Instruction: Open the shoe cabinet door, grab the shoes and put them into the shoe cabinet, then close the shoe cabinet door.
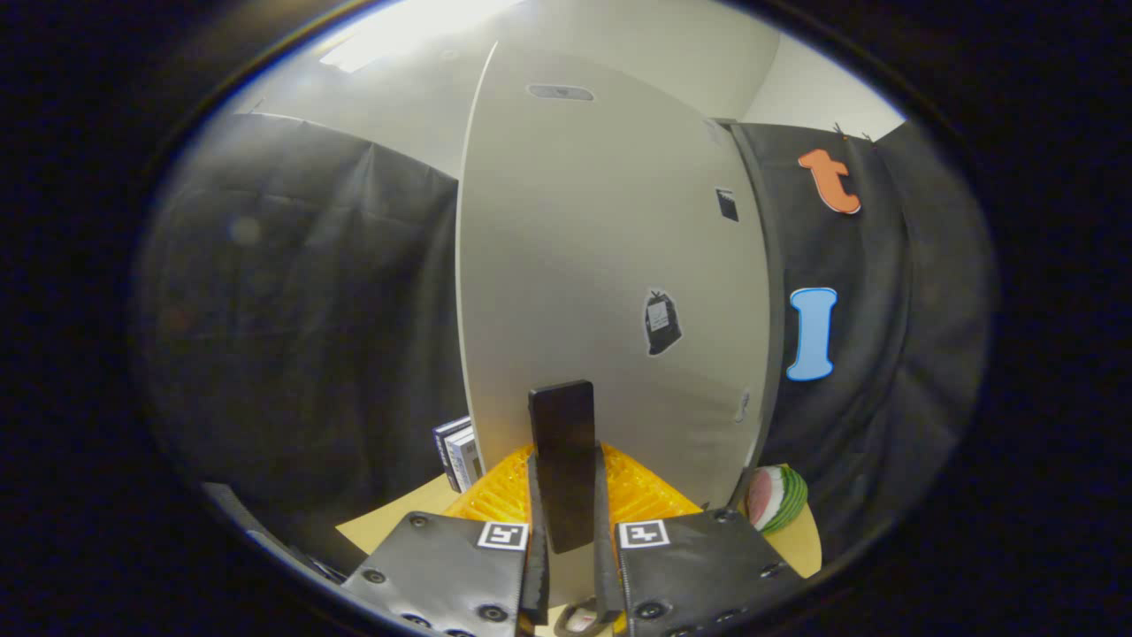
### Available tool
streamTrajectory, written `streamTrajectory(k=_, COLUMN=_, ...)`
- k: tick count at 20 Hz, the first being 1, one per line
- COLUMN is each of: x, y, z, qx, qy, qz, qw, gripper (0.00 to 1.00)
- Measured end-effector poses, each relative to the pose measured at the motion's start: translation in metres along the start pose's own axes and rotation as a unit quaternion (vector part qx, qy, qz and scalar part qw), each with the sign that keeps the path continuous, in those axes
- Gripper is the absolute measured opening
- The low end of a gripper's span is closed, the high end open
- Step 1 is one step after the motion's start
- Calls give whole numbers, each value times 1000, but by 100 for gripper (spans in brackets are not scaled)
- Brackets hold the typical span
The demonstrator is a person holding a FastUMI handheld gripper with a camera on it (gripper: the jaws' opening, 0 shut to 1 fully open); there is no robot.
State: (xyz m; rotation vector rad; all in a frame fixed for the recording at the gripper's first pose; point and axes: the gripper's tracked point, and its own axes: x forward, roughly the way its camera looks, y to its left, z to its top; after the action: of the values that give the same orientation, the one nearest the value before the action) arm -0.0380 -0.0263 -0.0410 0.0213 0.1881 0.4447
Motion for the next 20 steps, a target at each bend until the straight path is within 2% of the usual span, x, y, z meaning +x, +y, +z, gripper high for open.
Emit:
streamTrajectory(k=8, x=-46, y=-40, z=-3, qx=2, qy=-1, qz=-49, qw=999, gripper=22)
streamTrajectory(k=11, x=-58, y=-58, z=-3, qx=4, qy=-3, qz=-73, qw=997, gripper=13)
streamTrajectory(k=14, x=-66, y=-74, z=-1, qx=-2, qy=-7, qz=-93, qw=996, gripper=13)
streamTrajectory(k=20, x=-88, y=-130, z=1, qx=-5, qy=-2, qz=-160, qw=987, gripper=11)
